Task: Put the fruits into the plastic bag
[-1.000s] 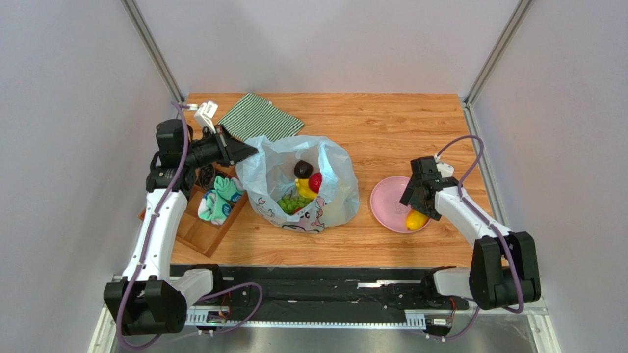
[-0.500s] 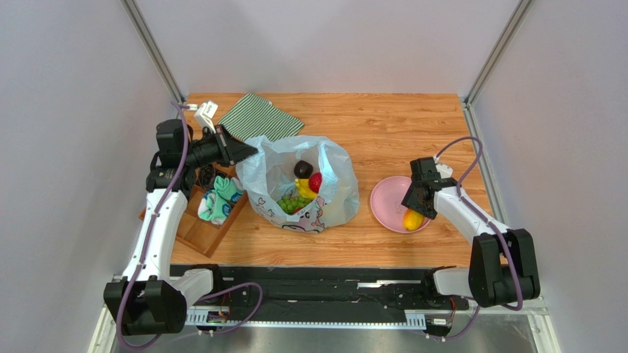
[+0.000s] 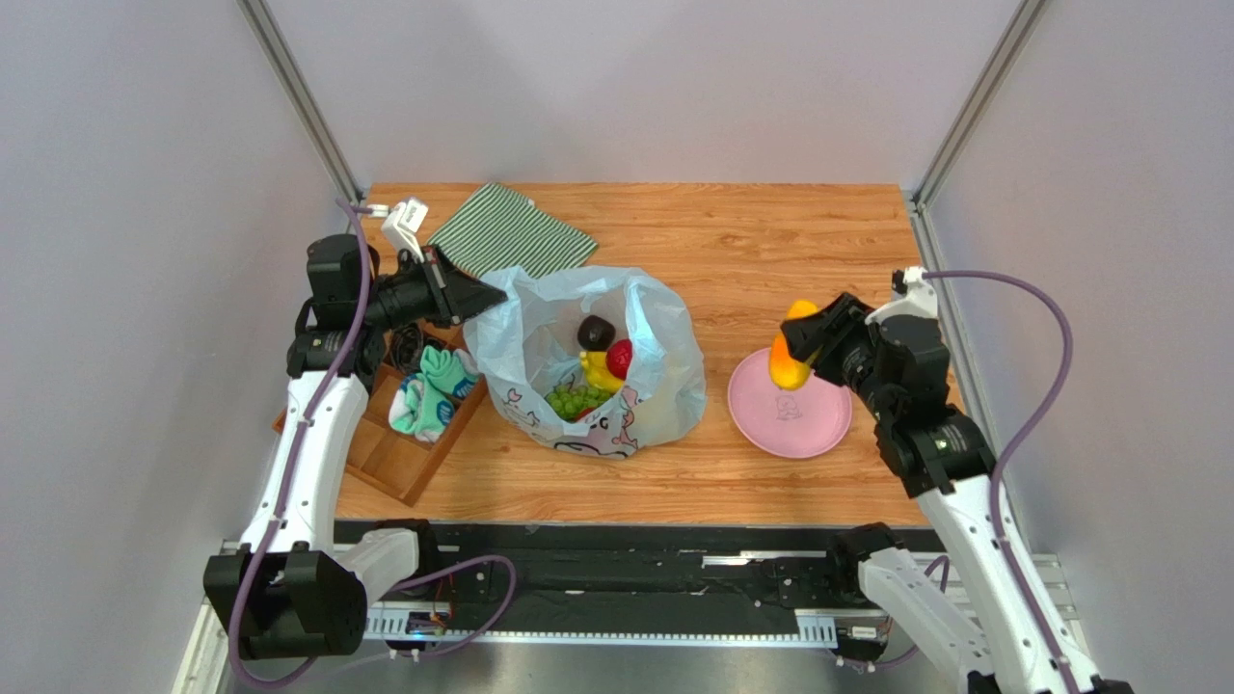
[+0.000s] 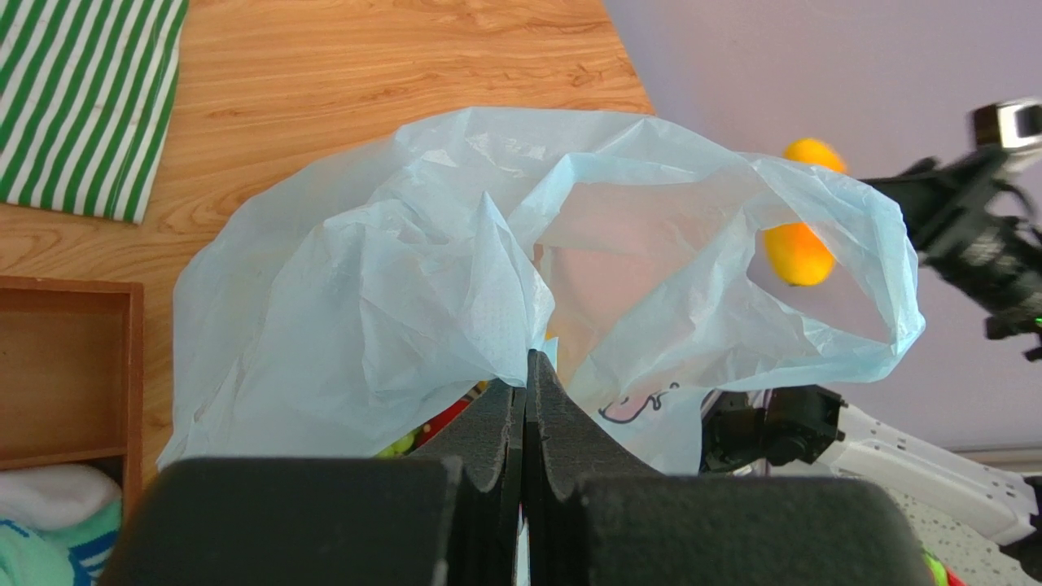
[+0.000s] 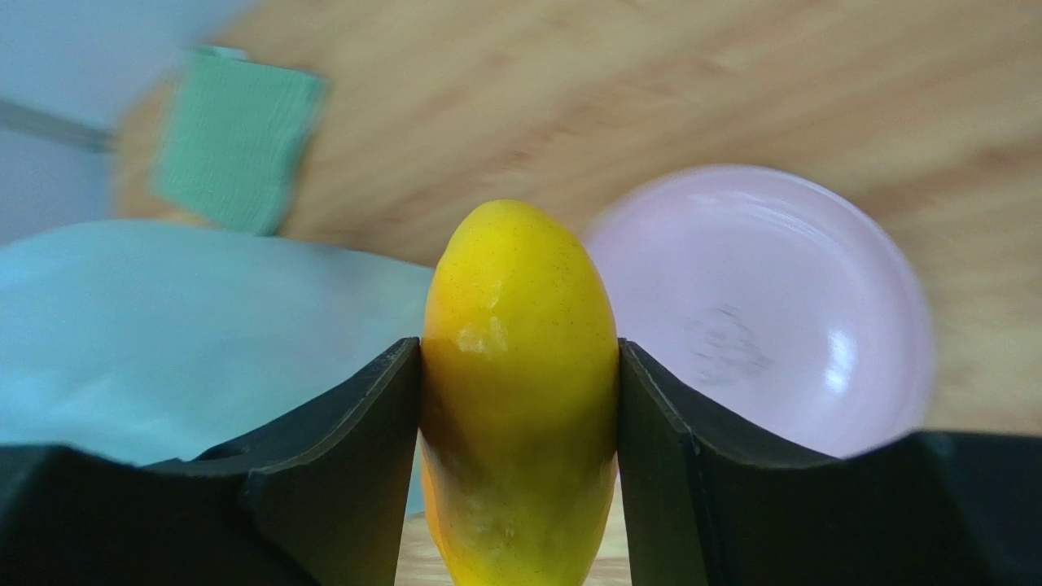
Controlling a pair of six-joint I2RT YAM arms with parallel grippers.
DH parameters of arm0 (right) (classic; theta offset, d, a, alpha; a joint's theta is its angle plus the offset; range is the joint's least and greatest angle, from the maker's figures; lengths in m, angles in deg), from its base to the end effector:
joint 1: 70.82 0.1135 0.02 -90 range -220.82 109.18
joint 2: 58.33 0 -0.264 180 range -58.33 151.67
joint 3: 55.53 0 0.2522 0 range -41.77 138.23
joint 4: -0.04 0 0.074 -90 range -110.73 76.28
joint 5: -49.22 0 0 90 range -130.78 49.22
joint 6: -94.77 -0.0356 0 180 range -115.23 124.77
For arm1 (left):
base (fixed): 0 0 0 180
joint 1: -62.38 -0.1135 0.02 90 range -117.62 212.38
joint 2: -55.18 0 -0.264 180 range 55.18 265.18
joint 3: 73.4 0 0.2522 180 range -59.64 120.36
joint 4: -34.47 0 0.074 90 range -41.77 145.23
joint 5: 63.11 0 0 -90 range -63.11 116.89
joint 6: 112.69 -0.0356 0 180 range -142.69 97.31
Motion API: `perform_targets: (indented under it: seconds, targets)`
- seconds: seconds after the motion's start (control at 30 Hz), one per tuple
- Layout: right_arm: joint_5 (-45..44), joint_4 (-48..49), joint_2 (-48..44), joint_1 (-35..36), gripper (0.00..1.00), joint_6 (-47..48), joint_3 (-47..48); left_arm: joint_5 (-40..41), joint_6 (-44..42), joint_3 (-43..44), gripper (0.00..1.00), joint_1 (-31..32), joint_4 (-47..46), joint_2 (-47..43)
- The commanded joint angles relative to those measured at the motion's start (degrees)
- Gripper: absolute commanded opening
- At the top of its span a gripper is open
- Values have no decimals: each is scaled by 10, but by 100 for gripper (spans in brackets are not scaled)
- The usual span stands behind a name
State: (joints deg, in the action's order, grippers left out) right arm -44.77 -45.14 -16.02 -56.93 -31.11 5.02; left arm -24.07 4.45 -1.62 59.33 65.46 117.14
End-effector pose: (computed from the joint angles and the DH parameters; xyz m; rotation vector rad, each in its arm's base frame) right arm 0.1578 0.0365 0.3205 0.4387 2.0258 0.4695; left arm 0.2355 -0.0151 0.3547 0.1021 1.9565 -1.1343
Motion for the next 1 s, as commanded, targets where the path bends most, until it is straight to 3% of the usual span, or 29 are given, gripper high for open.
perform_targets:
  seconds: [0.0, 0.2, 0.4, 0.6, 0.8, 0.97]
  targets:
    - [59, 153, -11, 117, 24, 0, 101, -12, 3, 3, 0, -3, -21, -2]
    - [-63, 173, 144, 359, 23, 137, 239, -9, 0, 4, 0, -3, -18, -2]
    - [-124, 166, 296, 473, 23, 236, 361, -10, -1, 5, 0, -3, -17, -2]
    - [-198, 59, 413, 522, 23, 281, 494, -11, -1, 5, 0, -2, -17, -4]
    - [-294, -81, 552, 527, 24, 277, 603, -10, -1, 6, 0, -2, -17, -3]
    - [-342, -149, 628, 516, 24, 255, 616, -11, -2, 6, 0, -3, -17, -5]
